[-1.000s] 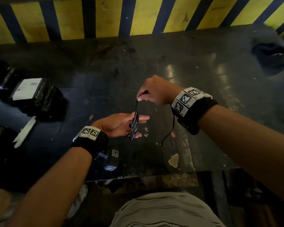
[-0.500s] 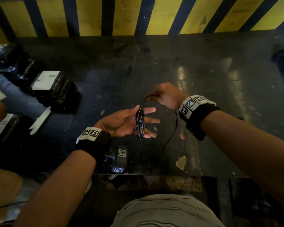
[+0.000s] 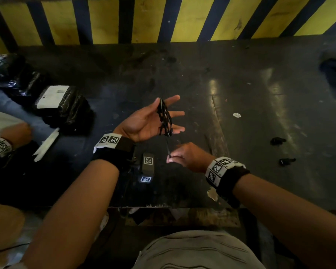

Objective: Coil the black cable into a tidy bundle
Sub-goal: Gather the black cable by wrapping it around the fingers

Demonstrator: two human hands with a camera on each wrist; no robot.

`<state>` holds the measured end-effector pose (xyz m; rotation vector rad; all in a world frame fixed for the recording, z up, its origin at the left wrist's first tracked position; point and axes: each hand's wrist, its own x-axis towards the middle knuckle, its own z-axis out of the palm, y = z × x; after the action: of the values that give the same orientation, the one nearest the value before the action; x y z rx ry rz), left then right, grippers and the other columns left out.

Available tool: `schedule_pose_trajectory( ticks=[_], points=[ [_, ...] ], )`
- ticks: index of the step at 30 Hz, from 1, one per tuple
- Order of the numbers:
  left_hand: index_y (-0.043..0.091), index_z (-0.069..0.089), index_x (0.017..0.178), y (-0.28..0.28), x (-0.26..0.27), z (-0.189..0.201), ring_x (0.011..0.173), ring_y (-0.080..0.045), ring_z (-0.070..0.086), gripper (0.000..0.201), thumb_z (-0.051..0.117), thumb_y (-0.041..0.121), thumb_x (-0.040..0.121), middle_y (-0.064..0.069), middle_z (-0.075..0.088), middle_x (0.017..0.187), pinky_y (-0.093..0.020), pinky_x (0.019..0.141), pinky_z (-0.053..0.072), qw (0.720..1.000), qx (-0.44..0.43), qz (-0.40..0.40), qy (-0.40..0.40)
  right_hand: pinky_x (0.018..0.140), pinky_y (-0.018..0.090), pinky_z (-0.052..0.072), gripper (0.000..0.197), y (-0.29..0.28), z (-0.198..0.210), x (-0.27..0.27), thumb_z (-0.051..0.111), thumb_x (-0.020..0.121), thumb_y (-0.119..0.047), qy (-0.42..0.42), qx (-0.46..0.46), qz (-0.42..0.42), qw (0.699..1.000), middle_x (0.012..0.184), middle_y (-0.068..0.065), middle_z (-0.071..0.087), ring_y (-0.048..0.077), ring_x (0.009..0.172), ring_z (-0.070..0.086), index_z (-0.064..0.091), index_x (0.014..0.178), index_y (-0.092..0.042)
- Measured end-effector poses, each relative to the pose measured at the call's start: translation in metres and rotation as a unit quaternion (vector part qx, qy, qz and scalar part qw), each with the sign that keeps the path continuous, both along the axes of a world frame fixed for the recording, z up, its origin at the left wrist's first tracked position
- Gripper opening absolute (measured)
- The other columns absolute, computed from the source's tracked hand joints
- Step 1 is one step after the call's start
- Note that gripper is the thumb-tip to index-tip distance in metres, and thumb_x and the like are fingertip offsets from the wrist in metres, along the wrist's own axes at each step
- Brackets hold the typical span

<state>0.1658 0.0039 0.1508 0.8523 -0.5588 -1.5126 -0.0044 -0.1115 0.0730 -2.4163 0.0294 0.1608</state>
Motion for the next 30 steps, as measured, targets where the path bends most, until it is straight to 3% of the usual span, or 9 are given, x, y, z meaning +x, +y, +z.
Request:
schedule_pose_trajectory(
  ticks=[3,6,10,12,16,18,21,24,30],
  points=[
    [0.029,0.052,0.143,-0.003,0.012,-0.01,0.13,-0.059,0.045,0.049,0.036,0.048,0.101,-0.027,0.033,0.156,-0.056,0.106,0.045,0.998,0.041,0.046,-0.01,0.097,0.037,0.048,0.024,0.003,0.009,-0.001,0.058,0.099,-0.029,-0.009,-0.012,0.008,1.0,0.106,0.001,0.077,0.014,0.098,0.069,0.079,0.102,-0.017],
    [0.03,0.05,0.145,-0.004,0.021,-0.02,0.128,-0.057,0.049,0.049,0.034,0.048,0.102,-0.025,0.032,0.156,-0.055,0.105,0.046,0.993,0.089,0.069,-0.038,0.091,0.038,0.05,0.025,0.001,0.022,0.0,0.056,0.1,-0.031,-0.017,-0.035,0.015,0.999,0.104,-0.001,0.077,0.013,0.095,0.067,0.078,0.104,-0.02],
    [0.027,0.05,0.146,-0.006,0.019,-0.032,0.132,-0.056,0.044,0.05,0.037,0.047,0.101,-0.024,0.034,0.154,-0.055,0.104,0.047,0.984,0.147,0.069,-0.075,0.087,0.042,0.051,0.025,-0.01,0.043,0.004,0.056,0.099,-0.03,-0.043,-0.084,0.002,0.996,0.099,0.003,0.074,0.017,0.09,0.065,0.078,0.103,-0.017],
    [0.024,0.051,0.145,-0.007,0.015,-0.038,0.135,-0.048,0.045,0.048,0.037,0.045,0.103,-0.026,0.035,0.153,-0.055,0.104,0.047,0.98,0.168,0.068,-0.086,0.087,0.042,0.052,0.024,-0.018,0.058,0.007,0.056,0.1,-0.03,-0.034,-0.123,0.003,0.992,0.1,0.003,0.072,0.016,0.089,0.063,0.077,0.105,-0.019],
    [0.013,0.048,0.147,-0.004,0.006,-0.045,0.126,-0.031,0.053,0.054,0.045,0.042,0.102,-0.021,0.046,0.145,-0.066,0.11,0.035,0.971,0.207,0.054,-0.106,0.092,0.041,0.053,0.024,-0.037,0.09,0.018,0.054,0.101,-0.026,-0.042,-0.235,0.028,0.971,0.111,0.002,0.072,0.019,0.103,0.065,0.074,0.113,-0.023],
    [0.014,0.054,0.142,-0.003,0.0,-0.045,0.137,-0.033,0.044,0.049,0.047,0.04,0.101,-0.019,0.038,0.154,-0.064,0.104,0.043,0.971,0.219,0.032,-0.093,0.09,0.042,0.052,0.023,-0.047,0.103,0.023,0.055,0.101,-0.025,-0.07,-0.29,0.033,0.954,0.11,0.001,0.072,0.022,0.105,0.064,0.074,0.113,-0.025],
    [0.023,0.058,0.138,-0.003,-0.011,-0.039,0.131,-0.04,0.049,0.046,0.045,0.043,0.098,-0.018,0.037,0.153,-0.052,0.097,0.053,0.972,0.21,-0.058,-0.092,0.087,0.039,0.045,0.022,-0.055,0.116,0.03,0.055,0.101,-0.021,-0.112,-0.344,0.044,0.931,0.111,0.0,0.071,0.026,0.109,0.061,0.073,0.113,-0.024],
    [0.027,0.058,0.139,-0.002,-0.017,-0.031,0.127,-0.053,0.052,0.047,0.041,0.047,0.099,-0.02,0.036,0.155,-0.054,0.105,0.047,0.974,0.198,-0.091,-0.064,0.085,0.041,0.047,0.022,-0.061,0.123,0.036,0.055,0.1,-0.016,-0.129,-0.365,0.047,0.921,0.111,0.004,0.073,0.029,0.107,0.063,0.072,0.113,-0.018],
    [0.027,0.058,0.14,0.009,-0.023,-0.03,0.13,-0.056,0.047,0.05,0.042,0.047,0.097,-0.019,0.042,0.154,-0.056,0.107,0.044,0.985,0.137,-0.107,-0.019,0.084,0.046,0.053,0.026,-0.071,0.121,0.042,0.051,0.101,-0.018,-0.124,-0.358,0.028,0.925,0.108,0.011,0.075,0.035,0.103,0.068,0.073,0.113,-0.012]
  ],
)
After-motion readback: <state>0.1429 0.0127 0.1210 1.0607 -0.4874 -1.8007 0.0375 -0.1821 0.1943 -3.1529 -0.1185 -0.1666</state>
